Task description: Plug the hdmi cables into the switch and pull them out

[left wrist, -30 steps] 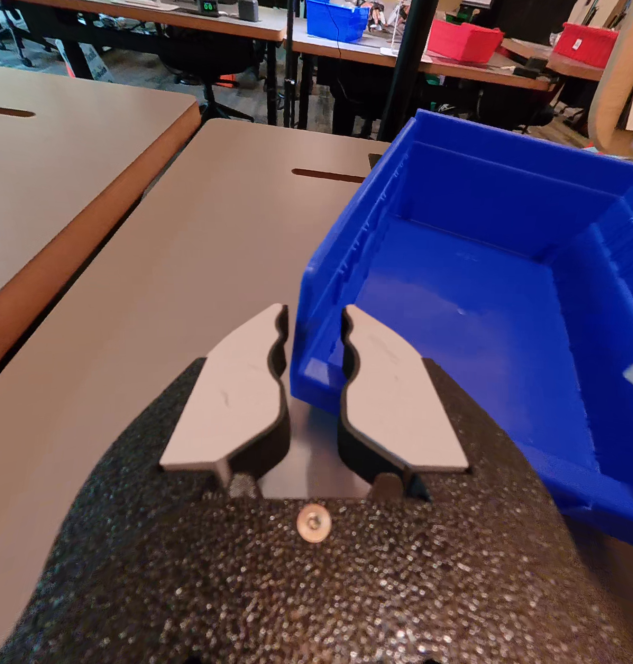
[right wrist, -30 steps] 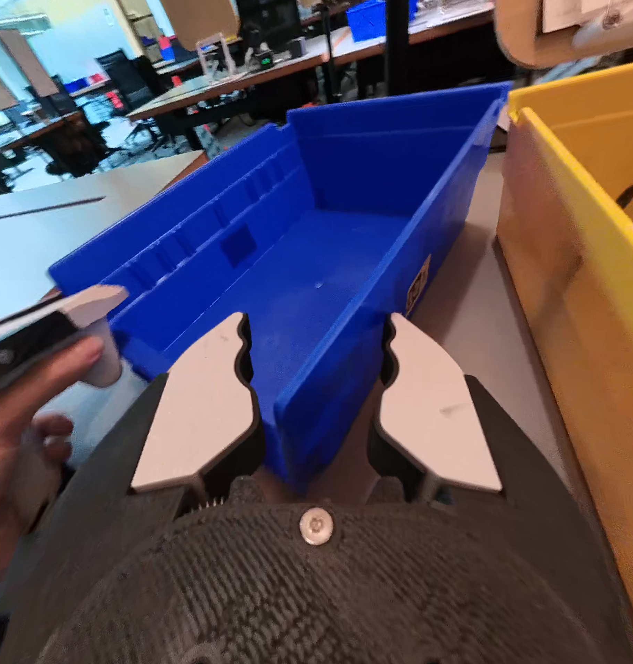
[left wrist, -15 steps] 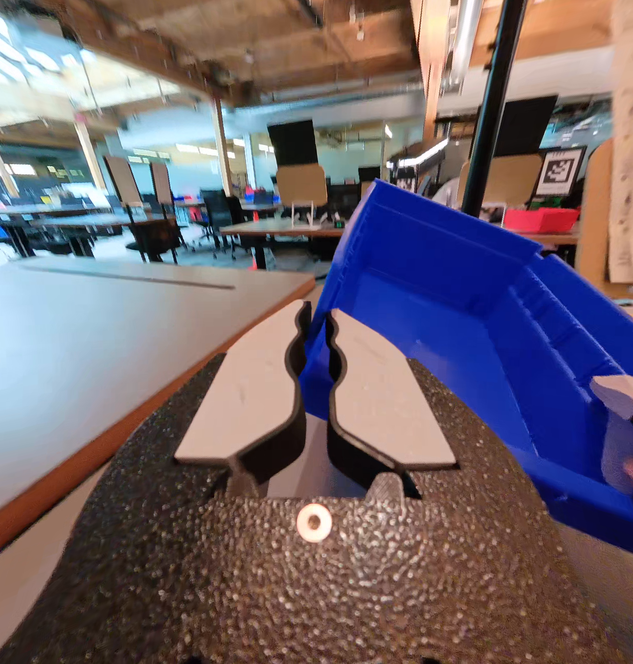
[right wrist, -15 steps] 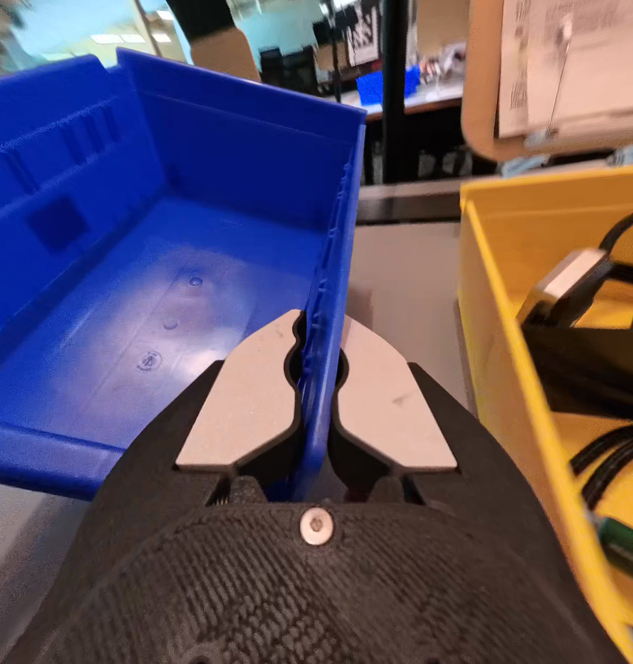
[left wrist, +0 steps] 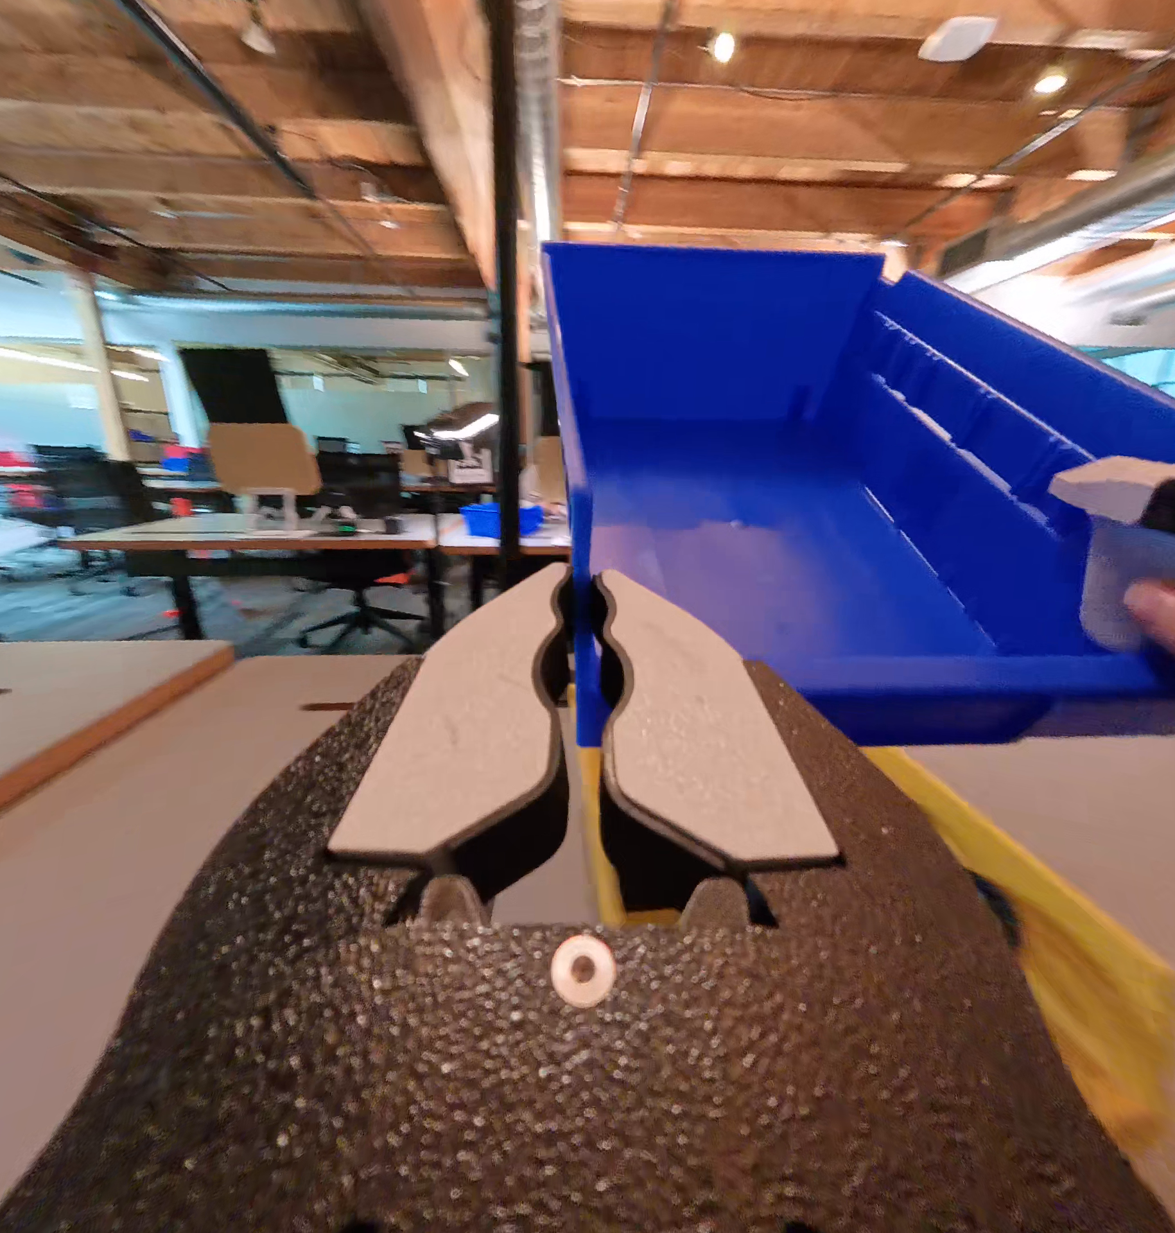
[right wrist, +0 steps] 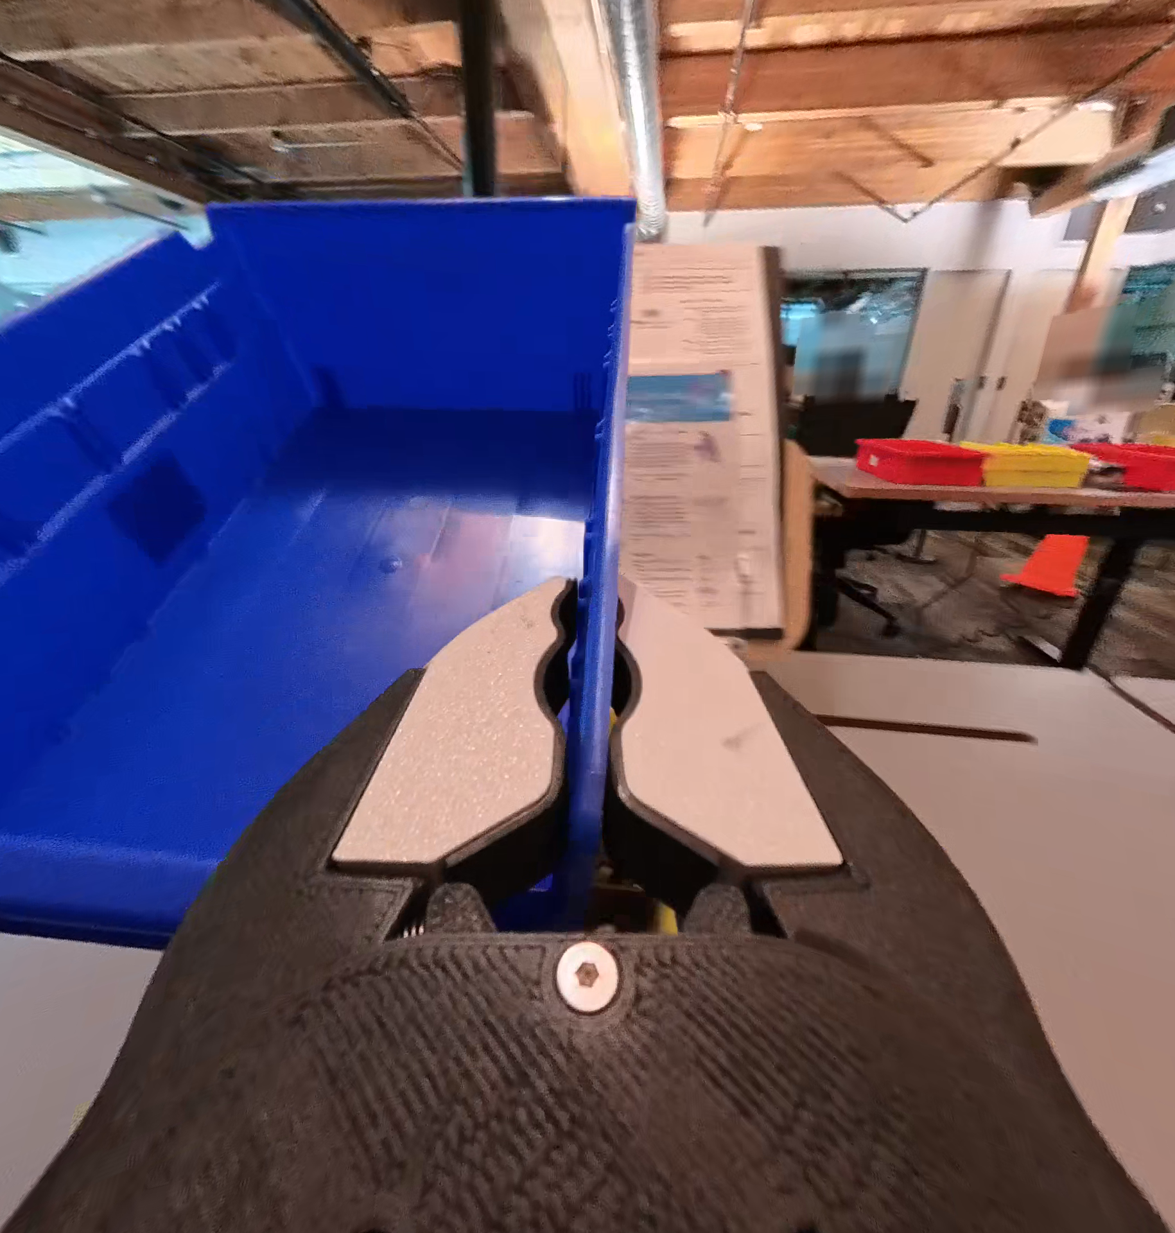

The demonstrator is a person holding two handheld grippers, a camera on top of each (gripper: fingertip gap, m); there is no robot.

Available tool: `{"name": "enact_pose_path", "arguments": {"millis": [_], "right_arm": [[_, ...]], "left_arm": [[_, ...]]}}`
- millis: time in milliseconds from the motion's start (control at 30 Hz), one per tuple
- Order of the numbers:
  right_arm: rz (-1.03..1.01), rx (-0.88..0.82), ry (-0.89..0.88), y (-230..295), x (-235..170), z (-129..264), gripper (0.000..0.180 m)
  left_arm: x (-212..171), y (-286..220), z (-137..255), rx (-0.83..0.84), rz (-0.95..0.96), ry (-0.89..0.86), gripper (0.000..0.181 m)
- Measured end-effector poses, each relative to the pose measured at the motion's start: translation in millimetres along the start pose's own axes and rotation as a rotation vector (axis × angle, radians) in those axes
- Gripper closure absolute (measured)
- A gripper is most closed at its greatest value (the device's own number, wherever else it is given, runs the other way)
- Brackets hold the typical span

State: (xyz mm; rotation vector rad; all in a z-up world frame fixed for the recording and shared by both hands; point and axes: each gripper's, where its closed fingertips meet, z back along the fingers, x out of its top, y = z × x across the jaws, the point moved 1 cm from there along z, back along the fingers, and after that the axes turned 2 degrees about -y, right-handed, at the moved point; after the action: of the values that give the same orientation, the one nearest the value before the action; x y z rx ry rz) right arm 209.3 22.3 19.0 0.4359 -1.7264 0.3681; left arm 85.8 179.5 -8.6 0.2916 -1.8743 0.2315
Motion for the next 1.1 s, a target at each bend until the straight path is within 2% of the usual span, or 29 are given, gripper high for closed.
{"name": "enact_pose_path", "arguments": {"millis": [200, 367, 500, 600, 733, 833, 933, 1033, 1100], "right_arm": [[-0.025, -0.206, 0.079, -173, -22, 39, 0.175], [-0.046, -0.344, 0.227, -288, -83, 75, 0.175], [-0.088, -0.402, 0.393, -345, -145, 99, 0.175], [-0.126, -0.436, 0.421, -366, -180, 113, 0.175], [-0.144, -0.428, 0.397, -375, -184, 111, 0.175], [-0.077, -0.431, 0.411, -377, -189, 109, 0.175], [-0.015, -0.41, 0.414, -376, -189, 109, 0.171], [0.119, -0.377, 0.369, -373, -170, 113, 0.146], [0.221, -0.37, 0.327, -371, -147, 116, 0.133]], "left_arm": [[-49, -170, -12, -0.232, 0.022, 0.125, 0.176], [-99, -281, -18, -0.348, 0.056, 0.273, 0.174], [-152, -340, -11, -0.4, 0.069, 0.414, 0.169], [-181, -360, -4, -0.426, 0.054, 0.481, 0.169], [-184, -368, -4, -0.446, 0.044, 0.475, 0.169], [-189, -372, -1, -0.507, 0.014, 0.526, 0.151], [-167, -363, 7, -0.553, 0.035, 0.479, 0.136], [-130, -336, 23, -0.619, -0.034, 0.415, 0.135], [-108, -297, 27, -0.589, -0.067, 0.376, 0.135]]}}
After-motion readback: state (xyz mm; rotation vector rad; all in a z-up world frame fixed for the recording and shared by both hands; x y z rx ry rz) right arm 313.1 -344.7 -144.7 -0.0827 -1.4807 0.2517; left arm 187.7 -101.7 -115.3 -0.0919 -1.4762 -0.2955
